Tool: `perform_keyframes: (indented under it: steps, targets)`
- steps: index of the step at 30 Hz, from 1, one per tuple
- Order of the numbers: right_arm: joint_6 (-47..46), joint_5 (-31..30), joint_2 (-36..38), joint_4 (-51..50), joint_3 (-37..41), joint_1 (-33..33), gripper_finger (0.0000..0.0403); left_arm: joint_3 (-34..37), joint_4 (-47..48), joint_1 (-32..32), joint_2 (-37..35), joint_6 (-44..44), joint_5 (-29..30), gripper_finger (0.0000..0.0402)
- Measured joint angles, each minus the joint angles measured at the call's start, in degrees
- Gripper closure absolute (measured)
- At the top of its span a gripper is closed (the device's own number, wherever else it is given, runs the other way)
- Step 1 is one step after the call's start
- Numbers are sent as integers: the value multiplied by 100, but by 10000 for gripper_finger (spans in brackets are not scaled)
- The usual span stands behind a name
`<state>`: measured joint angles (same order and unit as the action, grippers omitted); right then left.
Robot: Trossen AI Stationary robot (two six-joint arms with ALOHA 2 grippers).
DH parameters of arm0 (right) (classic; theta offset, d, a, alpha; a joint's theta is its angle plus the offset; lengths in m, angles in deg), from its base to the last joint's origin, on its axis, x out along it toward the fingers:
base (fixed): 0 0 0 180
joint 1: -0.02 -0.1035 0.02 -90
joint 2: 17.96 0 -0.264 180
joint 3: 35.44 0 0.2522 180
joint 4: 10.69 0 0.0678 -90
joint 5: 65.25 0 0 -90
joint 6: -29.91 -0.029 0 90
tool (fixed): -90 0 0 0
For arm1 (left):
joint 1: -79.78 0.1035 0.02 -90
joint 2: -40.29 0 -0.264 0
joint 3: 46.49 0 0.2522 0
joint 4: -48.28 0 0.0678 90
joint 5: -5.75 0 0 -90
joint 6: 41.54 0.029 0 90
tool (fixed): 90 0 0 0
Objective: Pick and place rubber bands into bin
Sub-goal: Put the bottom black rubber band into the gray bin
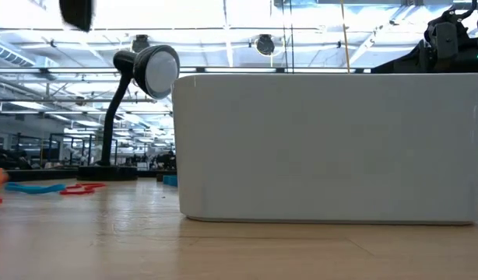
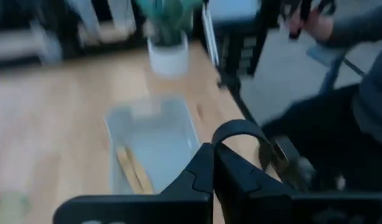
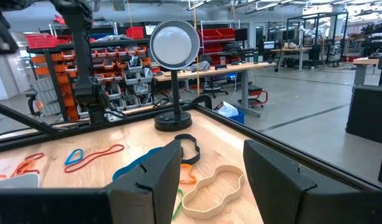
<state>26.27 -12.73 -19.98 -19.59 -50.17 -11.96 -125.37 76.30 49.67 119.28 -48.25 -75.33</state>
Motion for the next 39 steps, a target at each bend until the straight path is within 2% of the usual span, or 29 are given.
perform_keyframes:
  steps: [4,14,19,23,30,36,39]
  targets:
    - [0,1,0,0,2,-1,234,-1,-627,49,-28,938,23,395]
    - [0,1,0,2,0,1,234,-2,-1450,642,640,1687,4,391]
    - [0,0,0,2,2,-1,234,-2,-1990,1001,1226,1987,-538,395]
    - [0,-1,0,4,2,-1,234,-2,-2346,1207,1688,1921,-879,390]
    - [-4,1,0,4,2,-1,234,-2,-2519,1421,2353,1867,-900,396]
    - [-4,0,0,4,1,-1,234,-2,-2652,1492,2788,1865,-906,379]
    - [-2,-1,2,4,0,-1,234,-2,-2636,1488,2949,1837,-909,387]
